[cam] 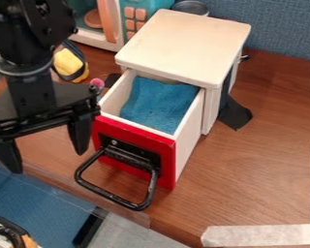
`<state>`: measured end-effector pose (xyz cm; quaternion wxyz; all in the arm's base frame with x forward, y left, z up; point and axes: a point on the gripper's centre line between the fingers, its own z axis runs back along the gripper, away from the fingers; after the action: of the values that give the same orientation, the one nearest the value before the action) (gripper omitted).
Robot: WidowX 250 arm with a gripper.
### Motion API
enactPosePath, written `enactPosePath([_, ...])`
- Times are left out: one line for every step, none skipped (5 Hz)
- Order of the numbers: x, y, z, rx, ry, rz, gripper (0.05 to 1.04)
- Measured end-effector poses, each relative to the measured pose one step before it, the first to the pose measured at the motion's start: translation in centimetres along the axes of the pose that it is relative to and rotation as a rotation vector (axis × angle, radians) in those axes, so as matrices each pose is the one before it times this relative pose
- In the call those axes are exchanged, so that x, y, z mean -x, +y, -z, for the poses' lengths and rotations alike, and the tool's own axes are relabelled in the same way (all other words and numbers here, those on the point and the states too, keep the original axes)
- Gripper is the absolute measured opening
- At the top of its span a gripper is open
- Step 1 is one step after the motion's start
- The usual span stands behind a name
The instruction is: Put the blue mouse in the drawer
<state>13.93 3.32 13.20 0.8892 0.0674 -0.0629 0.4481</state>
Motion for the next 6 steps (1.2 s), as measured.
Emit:
enactPosePath([0.189, 0.132, 0.201, 0.0023, 0.0004, -0.0073, 0.999])
enactPosePath([0.506, -0.417, 1.431, -0.0210, 0.0176, 0.0101, 0.999])
enactPosePath([-0.696, 0.142, 1.020, -0.0150, -0.0070, 0.0444, 0.999])
enactPosePath([-1.416, 0.719, 0.384, 0.0073, -0.0581, 0.0961, 0.999])
enactPosePath([-1.276, 0.949, 0.200, 0.0227, -0.0624, 0.0986, 0.999])
enactPosePath([-1.503, 1.256, -0.473, 0.0204, -0.1040, 0.1427, 0.999])
